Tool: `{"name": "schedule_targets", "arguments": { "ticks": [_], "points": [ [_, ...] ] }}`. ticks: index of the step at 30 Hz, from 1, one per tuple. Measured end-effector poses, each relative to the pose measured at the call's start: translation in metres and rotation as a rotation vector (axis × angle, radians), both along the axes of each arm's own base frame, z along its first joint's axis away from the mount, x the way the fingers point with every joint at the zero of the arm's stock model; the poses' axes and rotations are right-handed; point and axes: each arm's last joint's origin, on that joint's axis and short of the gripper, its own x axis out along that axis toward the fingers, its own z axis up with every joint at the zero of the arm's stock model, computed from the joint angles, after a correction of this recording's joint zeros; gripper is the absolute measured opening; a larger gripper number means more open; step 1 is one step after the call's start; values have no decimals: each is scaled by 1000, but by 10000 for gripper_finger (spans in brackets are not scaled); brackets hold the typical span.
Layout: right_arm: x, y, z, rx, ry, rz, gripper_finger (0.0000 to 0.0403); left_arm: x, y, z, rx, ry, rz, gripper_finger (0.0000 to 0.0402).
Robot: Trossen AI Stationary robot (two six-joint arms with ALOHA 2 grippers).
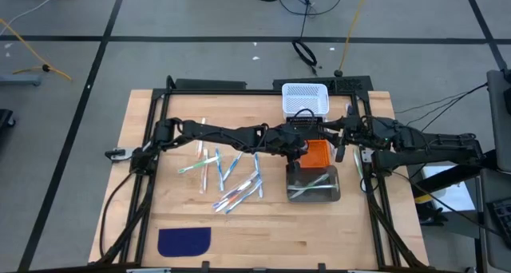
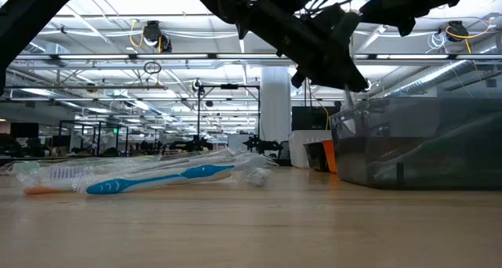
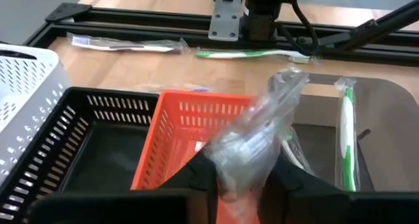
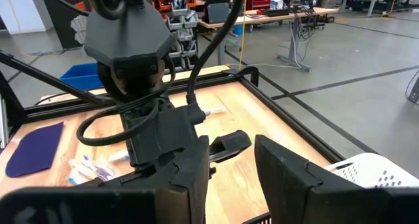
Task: Pick & Place Toothbrushes
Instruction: Put the purple toothbrush into the orange bin
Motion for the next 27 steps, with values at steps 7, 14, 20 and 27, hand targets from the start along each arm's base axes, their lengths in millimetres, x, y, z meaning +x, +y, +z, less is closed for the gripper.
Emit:
{"name": "schedule_targets", "arguments": {
  "ticks": [7, 14, 20, 27],
  "points": [
    [0, 0, 0, 0, 0, 0, 114, 1, 0, 1, -13, -13, 12, 128],
    [0, 0, 0, 0, 2, 0, 114, 2, 0, 4, -12, -49, 11, 182],
    [0, 0, 0, 0, 2, 0, 114, 6, -2, 13, -8, -153, 8, 223],
    [0, 0, 0, 0, 3, 0, 114, 7, -2, 15, -9, -169, 7, 232]
  ]
}}
